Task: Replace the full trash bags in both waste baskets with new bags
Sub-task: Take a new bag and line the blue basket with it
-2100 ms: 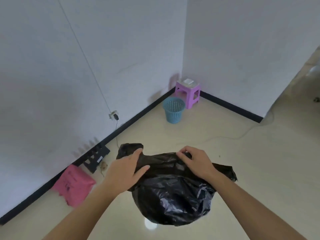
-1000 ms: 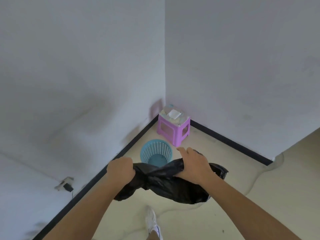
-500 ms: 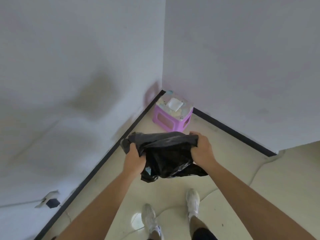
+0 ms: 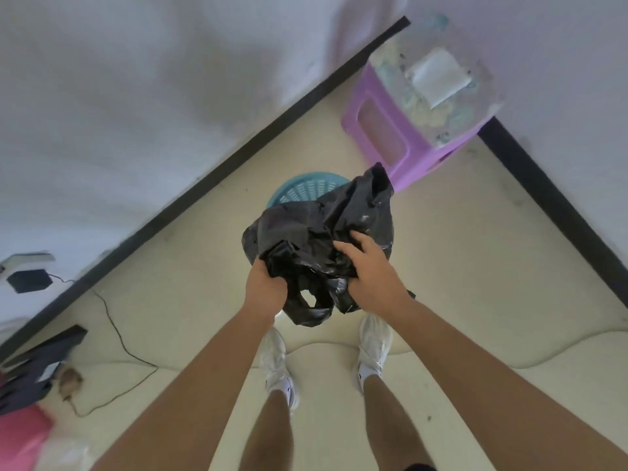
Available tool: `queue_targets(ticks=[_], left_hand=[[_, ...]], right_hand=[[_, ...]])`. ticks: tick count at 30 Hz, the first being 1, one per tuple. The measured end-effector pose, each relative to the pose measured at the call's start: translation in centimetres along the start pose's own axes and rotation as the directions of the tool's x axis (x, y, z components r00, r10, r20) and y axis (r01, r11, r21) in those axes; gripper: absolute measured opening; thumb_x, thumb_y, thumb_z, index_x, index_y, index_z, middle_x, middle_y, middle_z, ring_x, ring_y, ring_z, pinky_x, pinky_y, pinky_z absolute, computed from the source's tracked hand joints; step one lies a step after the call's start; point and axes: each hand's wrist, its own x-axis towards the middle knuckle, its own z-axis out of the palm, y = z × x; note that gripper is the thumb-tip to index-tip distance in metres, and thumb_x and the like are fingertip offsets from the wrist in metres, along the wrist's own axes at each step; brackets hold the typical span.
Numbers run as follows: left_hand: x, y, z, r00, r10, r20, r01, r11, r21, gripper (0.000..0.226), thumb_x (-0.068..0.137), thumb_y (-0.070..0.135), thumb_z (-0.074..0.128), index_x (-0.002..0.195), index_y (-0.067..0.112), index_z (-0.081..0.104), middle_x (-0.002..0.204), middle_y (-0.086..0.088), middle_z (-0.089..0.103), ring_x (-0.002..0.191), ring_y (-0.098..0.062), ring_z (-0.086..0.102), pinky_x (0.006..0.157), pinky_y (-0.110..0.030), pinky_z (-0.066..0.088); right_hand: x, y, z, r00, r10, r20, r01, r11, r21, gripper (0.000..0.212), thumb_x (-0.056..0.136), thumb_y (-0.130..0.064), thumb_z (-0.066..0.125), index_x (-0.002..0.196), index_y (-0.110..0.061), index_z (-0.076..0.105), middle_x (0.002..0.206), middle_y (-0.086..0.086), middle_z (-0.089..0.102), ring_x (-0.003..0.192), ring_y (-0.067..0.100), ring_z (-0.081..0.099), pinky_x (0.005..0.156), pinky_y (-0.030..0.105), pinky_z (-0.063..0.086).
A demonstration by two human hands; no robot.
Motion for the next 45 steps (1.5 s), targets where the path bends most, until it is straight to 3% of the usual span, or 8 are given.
queue_targets(ticks=[6, 10, 19, 25, 30, 35, 40, 45], left_hand=[[8.7, -6.9, 3.8, 0.990, 0.006, -0.139, 0.007, 0.996, 0.090, 0.051, 0.079, -0.006, 0.037, 0.124, 0.014, 0.053, 0.109, -0.008, 0.061, 0.100, -0.030, 0.057, 0.091, -0.044, 0.052], [12.8, -9.4, 5.6, 0.986, 0.094, -0.139, -0.073, 0.986, 0.150, 0.038, 0.087, 0.007, 0.044, 0.123, 0.013, 0.056, 0.120, -0.011, 0.054, 0.100, -0.030, 0.057, 0.092, -0.039, 0.049], [19.8, -9.7, 6.8, 0.886, 0.346, -0.308, -0.303, 0.936, 0.177, 0.057, 0.088, -0.007, 0.042, 0.144, 0.004, 0.042, 0.146, -0.016, 0.030, 0.121, -0.022, 0.043, 0.089, 0.003, 0.019], [23.4, -7.3, 6.3, 0.735, 0.577, -0.356, -0.418, 0.799, 0.432, 0.066, 0.084, -0.004, 0.046, 0.145, 0.019, 0.039, 0.147, -0.016, 0.027, 0.086, -0.035, 0.057, 0.078, -0.037, 0.047], [26.4, -4.8, 4.4, 0.613, 0.774, -0.157, -0.467, 0.516, 0.718, 0.026, 0.085, 0.019, 0.057, 0.110, 0.013, 0.053, 0.122, -0.008, 0.052, 0.092, -0.035, 0.059, 0.063, -0.035, 0.035], [29.5, -1.3, 3.4, 0.570, 0.821, 0.026, -0.405, 0.253, 0.879, 0.013, 0.085, 0.020, 0.053, 0.097, 0.017, 0.051, 0.101, -0.009, 0.062, 0.093, -0.038, 0.059, 0.065, -0.037, 0.035], [33.0, 0.5, 4.4, 0.584, 0.807, 0.088, -0.492, 0.266, 0.829, 0.020, 0.090, 0.026, 0.051, 0.107, 0.018, 0.048, 0.114, -0.013, 0.063, 0.104, -0.038, 0.059, 0.073, -0.040, 0.042], [33.3, 1.5, 4.5, 0.663, 0.729, 0.173, -0.494, 0.251, 0.833, 0.028, 0.087, 0.020, 0.054, 0.116, 0.017, 0.054, 0.122, -0.010, 0.062, 0.109, -0.032, 0.057, 0.077, -0.034, 0.041]], right_hand=[[6.4, 8.0, 7.9, 0.983, 0.173, -0.065, -0.176, 0.984, -0.040, 0.063, 0.083, -0.006, 0.053, 0.138, -0.037, 0.053, 0.158, 0.013, 0.024, 0.148, 0.041, 0.009, 0.122, 0.054, 0.011], [9.1, 11.8, 11.3, 0.988, 0.157, -0.003, -0.157, 0.987, -0.026, 0.060, 0.087, -0.009, 0.051, 0.142, -0.033, 0.049, 0.150, 0.015, 0.031, 0.142, 0.042, 0.024, 0.121, 0.050, 0.020], [14.3, 14.1, 14.3, 0.973, -0.010, -0.231, -0.019, 0.992, -0.125, 0.065, 0.079, 0.002, 0.070, 0.140, -0.010, 0.053, 0.144, 0.020, 0.042, 0.128, 0.045, 0.039, 0.109, 0.049, 0.040], [17.3, 12.1, 12.6, 0.941, -0.129, -0.314, -0.002, 0.923, -0.385, 0.052, 0.081, -0.028, 0.068, 0.132, -0.024, 0.059, 0.119, 0.006, 0.059, 0.097, 0.037, 0.061, 0.079, 0.041, 0.052], [19.4, 10.5, 9.4, 0.935, -0.139, -0.325, 0.011, 0.930, -0.367, 0.076, 0.088, -0.047, 0.060, 0.148, -0.023, 0.021, 0.080, 0.000, 0.057, 0.071, 0.030, 0.054, 0.063, 0.036, 0.041], [22.8, 9.9, 9.7, 0.945, -0.259, -0.201, 0.106, 0.822, -0.560, 0.051, 0.089, -0.035, 0.056, 0.137, -0.020, 0.046, 0.104, 0.009, 0.068, 0.097, 0.035, 0.064, 0.071, 0.037, 0.047], [28.1, 9.3, 12.2, 0.986, -0.108, 0.124, 0.137, 0.958, -0.251, 0.028, 0.091, -0.024, 0.057, 0.117, -0.017, 0.064, 0.117, 0.007, 0.067, 0.109, 0.027, 0.060, 0.085, 0.030, 0.047], [29.3, 8.4, 11.5, 0.952, 0.040, 0.302, 0.080, 0.924, -0.374, 0.045, 0.095, -0.028, 0.058, 0.136, -0.008, 0.055, 0.138, 0.007, 0.055, 0.125, 0.027, 0.053, 0.105, 0.035, 0.044]])
